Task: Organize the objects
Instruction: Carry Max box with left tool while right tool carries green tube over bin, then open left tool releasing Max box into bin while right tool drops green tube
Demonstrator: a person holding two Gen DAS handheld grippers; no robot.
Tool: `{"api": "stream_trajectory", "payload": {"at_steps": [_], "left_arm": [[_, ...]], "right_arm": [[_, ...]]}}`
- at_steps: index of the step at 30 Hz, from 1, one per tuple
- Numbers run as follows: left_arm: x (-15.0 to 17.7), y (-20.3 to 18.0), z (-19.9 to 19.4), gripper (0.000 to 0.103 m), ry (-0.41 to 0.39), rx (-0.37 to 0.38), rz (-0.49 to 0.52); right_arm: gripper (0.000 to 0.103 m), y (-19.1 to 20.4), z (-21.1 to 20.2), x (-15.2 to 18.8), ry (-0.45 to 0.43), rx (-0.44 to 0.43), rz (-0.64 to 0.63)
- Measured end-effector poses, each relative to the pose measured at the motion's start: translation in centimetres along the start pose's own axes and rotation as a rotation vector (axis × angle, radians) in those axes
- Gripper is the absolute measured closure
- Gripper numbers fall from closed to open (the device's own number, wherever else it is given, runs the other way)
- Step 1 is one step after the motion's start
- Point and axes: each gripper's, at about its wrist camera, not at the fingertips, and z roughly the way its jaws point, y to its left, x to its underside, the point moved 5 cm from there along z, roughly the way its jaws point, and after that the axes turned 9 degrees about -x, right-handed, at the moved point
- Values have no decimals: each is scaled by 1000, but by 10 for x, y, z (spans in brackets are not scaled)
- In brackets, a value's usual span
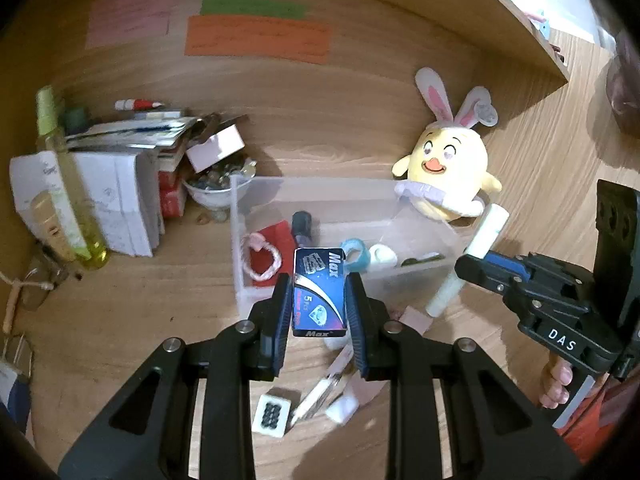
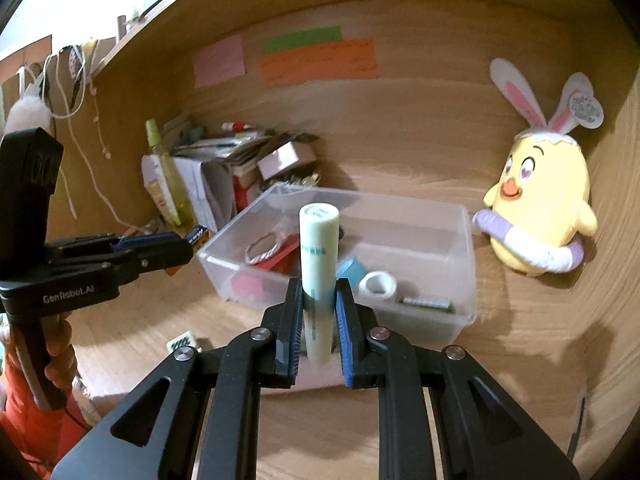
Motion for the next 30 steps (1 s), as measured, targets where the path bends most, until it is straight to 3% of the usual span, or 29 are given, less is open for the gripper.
{"api": "stream_trajectory", "payload": {"at_steps": [20,30], "left_arm": [[-40,-10,49,76,10,35,-4],[-34,-3,88,76,88,40,-11]], "right_arm": [[89,-27,17,-56,-50,36,-36],[89,-39,54,-47,36,41,-12]]}}
